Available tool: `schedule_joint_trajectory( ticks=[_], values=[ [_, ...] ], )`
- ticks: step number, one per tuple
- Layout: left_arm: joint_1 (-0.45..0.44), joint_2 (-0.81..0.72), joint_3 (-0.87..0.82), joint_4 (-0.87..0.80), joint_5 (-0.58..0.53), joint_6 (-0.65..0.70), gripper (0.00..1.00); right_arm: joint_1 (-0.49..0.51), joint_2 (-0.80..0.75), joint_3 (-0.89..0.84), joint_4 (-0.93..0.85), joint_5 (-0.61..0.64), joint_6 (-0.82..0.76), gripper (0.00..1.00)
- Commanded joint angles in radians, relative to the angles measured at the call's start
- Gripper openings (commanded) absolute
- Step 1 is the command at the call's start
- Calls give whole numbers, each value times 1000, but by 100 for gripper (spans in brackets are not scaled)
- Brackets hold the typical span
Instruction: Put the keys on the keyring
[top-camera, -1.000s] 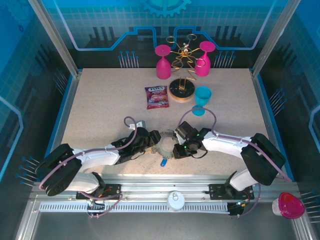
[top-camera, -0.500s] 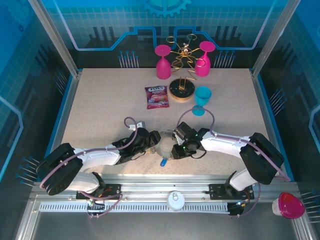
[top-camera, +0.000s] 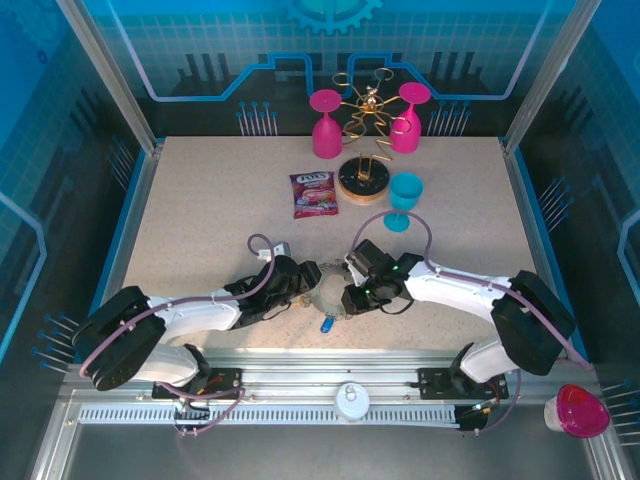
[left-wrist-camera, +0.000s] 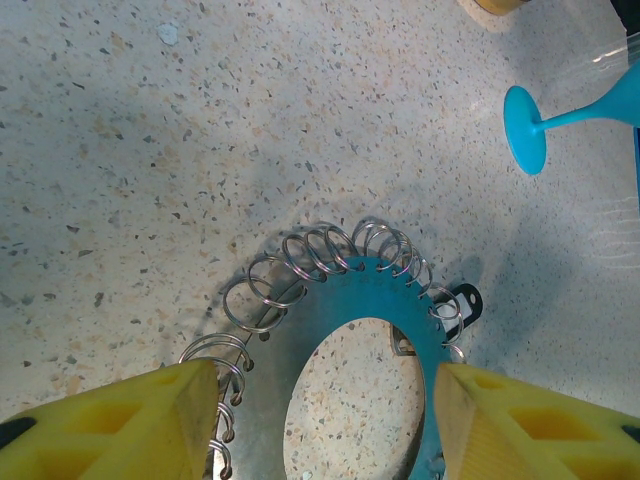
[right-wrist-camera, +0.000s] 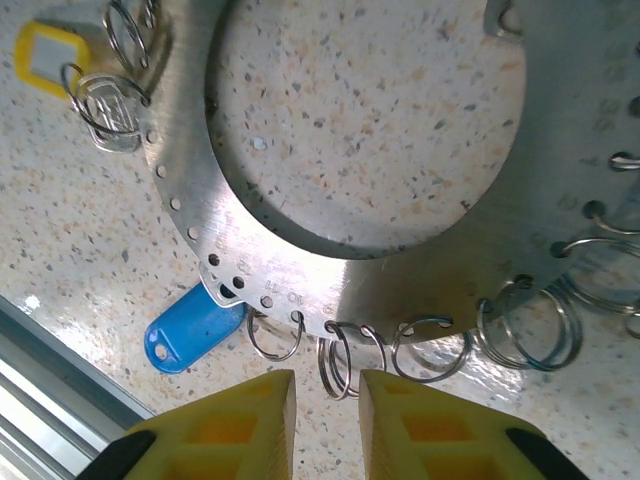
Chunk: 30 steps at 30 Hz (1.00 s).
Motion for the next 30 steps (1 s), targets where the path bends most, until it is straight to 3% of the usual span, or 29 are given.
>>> schedule_joint_trajectory(
  ticks=[1, 30],
  values=[
    [-8, -18, -8, -18, -22, 2, 59, 16, 33, 30, -15, -36, -7, 24],
    [-10, -5, -2, -14, -18, 3, 58, 37, 58, 55, -41, 16, -6, 24]
  ],
)
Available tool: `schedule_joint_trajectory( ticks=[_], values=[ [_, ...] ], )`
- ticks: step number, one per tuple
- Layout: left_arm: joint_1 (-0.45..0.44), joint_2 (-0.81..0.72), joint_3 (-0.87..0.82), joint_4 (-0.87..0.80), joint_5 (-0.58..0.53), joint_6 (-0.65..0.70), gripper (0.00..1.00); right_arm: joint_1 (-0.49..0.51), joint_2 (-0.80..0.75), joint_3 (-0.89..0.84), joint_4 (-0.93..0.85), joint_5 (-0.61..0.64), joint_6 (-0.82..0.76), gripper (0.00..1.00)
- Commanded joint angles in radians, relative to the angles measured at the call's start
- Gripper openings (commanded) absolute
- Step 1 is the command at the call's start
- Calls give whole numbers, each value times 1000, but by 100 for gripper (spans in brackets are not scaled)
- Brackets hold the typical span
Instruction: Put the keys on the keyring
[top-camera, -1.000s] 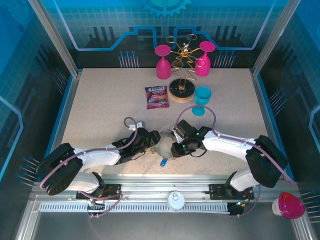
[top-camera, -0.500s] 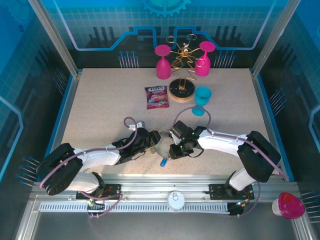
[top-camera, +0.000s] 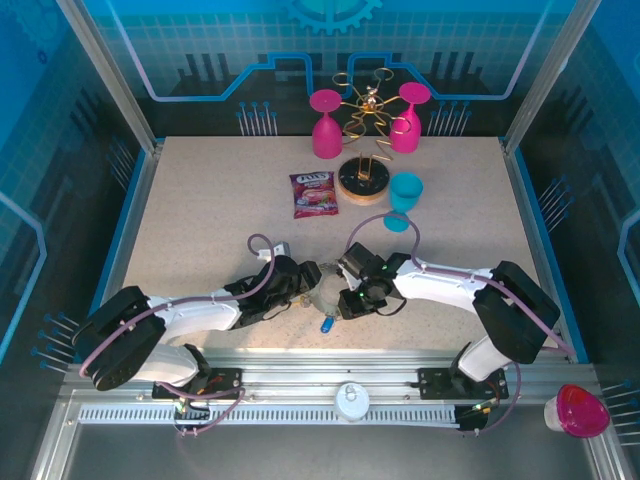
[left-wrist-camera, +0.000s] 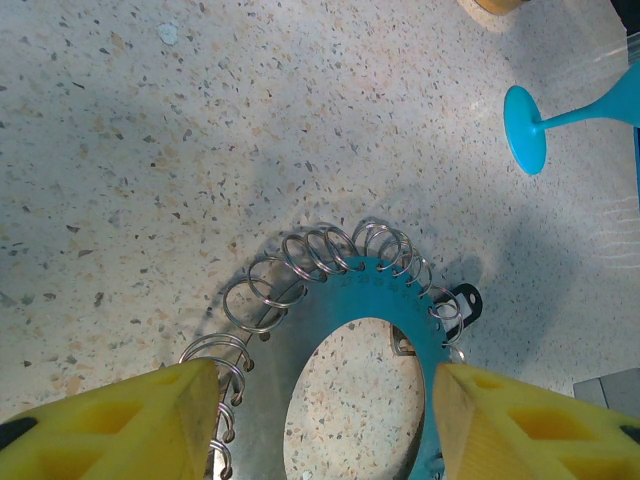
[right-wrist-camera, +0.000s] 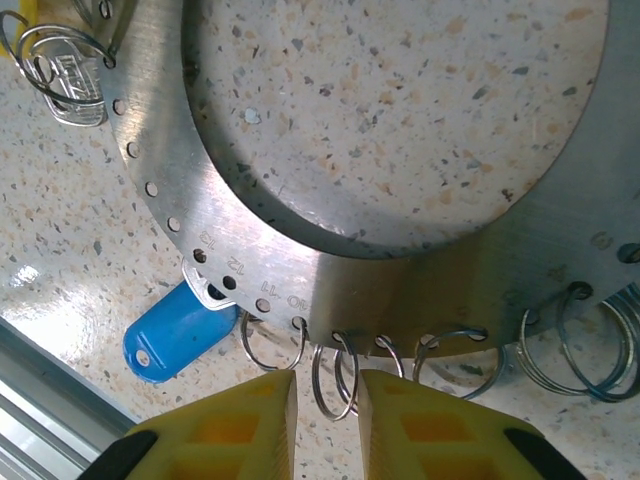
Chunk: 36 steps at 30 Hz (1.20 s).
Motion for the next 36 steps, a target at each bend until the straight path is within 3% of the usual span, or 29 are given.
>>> schedule_joint_trajectory(
  ticks=[1, 36],
  values=[
    [-9, -6, -2, -15, -18, 3, 59, 14, -16, 27, -30, 26, -5, 24],
    [-9, 0, 5, -16, -18, 12, 59, 27, 93, 32, -32, -9, 37, 20]
  ],
)
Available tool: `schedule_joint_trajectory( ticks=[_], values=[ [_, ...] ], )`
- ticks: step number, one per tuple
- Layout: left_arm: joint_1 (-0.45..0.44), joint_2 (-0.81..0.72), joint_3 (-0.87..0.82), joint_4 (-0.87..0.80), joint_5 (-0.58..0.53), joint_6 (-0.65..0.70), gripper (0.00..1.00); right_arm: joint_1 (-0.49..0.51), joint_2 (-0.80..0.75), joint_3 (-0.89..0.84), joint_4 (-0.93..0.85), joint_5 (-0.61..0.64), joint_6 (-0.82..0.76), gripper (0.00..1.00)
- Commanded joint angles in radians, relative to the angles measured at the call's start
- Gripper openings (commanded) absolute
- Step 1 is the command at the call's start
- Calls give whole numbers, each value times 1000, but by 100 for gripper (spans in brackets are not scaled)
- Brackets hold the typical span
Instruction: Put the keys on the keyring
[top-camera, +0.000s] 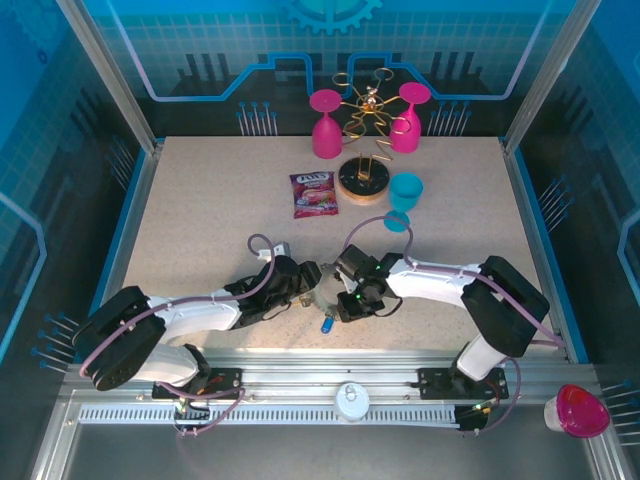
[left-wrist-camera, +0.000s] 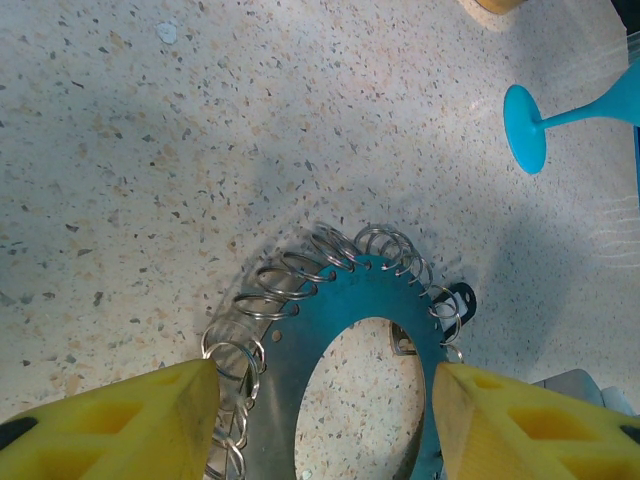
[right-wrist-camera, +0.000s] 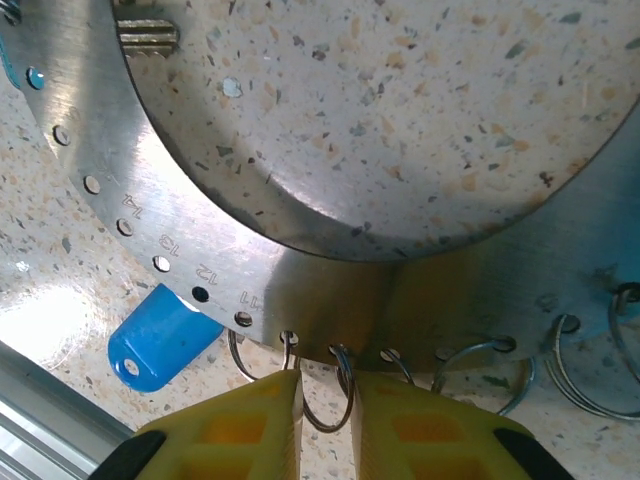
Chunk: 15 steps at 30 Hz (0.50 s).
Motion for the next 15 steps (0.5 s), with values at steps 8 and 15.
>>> schedule_joint_trajectory(
  ticks=[8, 15],
  values=[
    [-8, -12, 3, -28, -26, 17, 59, 15, 41, 45, -2, 28, 45, 14],
    [-8, -23, 1, -34, -34, 25, 59, 12, 9, 55, -44, 60, 30, 0]
  ],
)
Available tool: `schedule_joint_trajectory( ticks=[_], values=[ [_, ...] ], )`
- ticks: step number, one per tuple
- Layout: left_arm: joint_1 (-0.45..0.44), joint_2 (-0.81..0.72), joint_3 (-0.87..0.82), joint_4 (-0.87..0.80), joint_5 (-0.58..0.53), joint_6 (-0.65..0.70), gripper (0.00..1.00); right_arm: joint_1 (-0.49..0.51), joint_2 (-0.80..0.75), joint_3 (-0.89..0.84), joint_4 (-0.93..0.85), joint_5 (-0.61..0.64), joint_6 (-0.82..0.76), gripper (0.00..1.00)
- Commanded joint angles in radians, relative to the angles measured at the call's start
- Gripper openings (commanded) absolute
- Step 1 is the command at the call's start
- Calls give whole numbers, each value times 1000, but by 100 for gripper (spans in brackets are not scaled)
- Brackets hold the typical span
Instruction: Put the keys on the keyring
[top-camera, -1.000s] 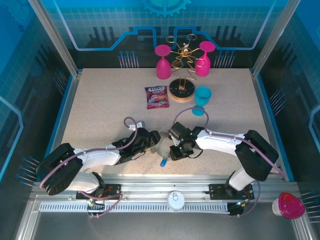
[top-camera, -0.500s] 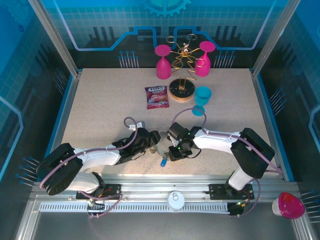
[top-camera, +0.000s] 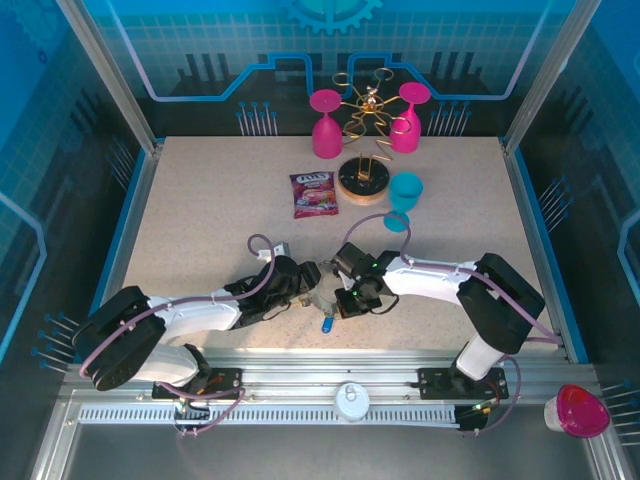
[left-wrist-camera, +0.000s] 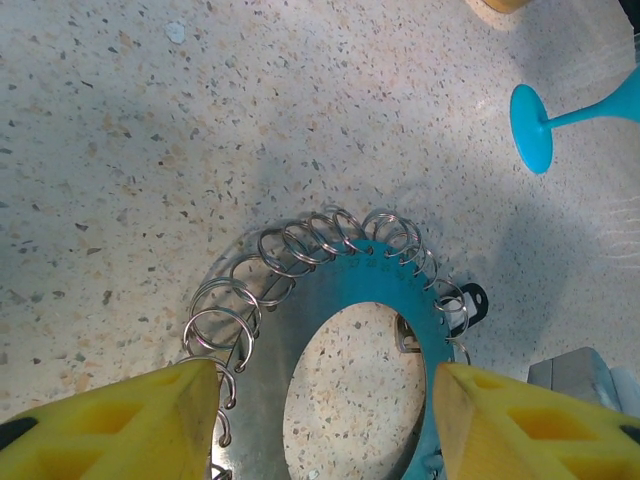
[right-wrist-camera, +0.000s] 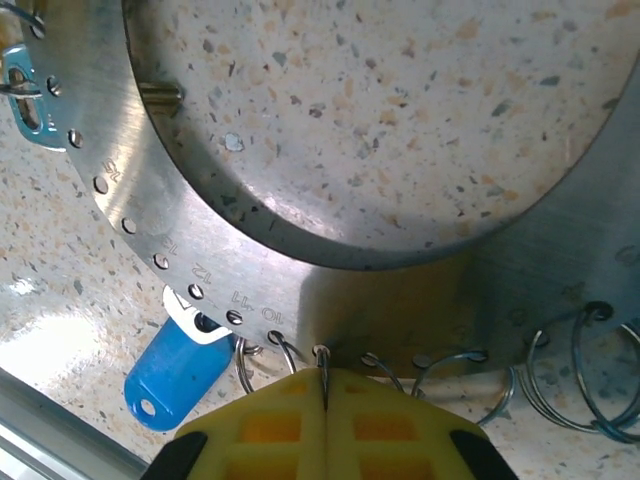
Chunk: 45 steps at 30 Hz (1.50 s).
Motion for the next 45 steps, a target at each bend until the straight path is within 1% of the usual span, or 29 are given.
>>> schedule_joint_trajectory(
  ticks=[1, 5, 8, 17, 21, 25, 28, 30, 34, 36, 38, 42, 43, 45],
  values=[
    [-8, -26, 1, -26, -29, 27, 59, 12, -29, 26, -69, 51, -19, 0],
    [-8, -36, 5, -41, -43, 50, 59, 12, -84, 17, -163, 122, -101, 0],
    [-9, -38, 7, -50, -54, 67, 59, 12, -84, -2, -188, 157, -138, 0],
    [-9, -52, 14, -75, -60, 79, 59, 30, 2, 24, -136, 129, -134, 0],
    [-9, -67, 14, -82, -72, 98, 59, 30, 27, 36, -132, 127, -135, 4],
    [-9, -64, 8, -58, -79, 105, 59, 32, 31, 36, -131, 130, -131, 6],
    [-9, -61, 13, -55, -74, 115, 59, 31, 34, 37, -128, 129, -131, 4],
    [-9, -63, 15, -55, -74, 119, 59, 33, 32, 40, -128, 135, -131, 0],
    [-8, -93, 9, -57, -92, 159, 59, 33, -15, 32, -123, 159, -144, 0],
    [-9, -130, 5, -56, -117, 219, 59, 33, -72, 23, -108, 164, -184, 0],
    [-9, -176, 9, -56, -141, 316, 59, 33, -143, 10, -87, 182, -244, 0],
    [-7, -260, 37, -62, -149, 597, 60, 15, -286, -7, 1, 217, -407, 0],
    [-6, -275, 49, -78, -146, 662, 60, 3, -311, -7, 20, 207, -444, 0],
    [-1, -296, 75, -102, -130, 792, 56, -36, -351, -7, 70, 163, -515, 0]
  ],
)
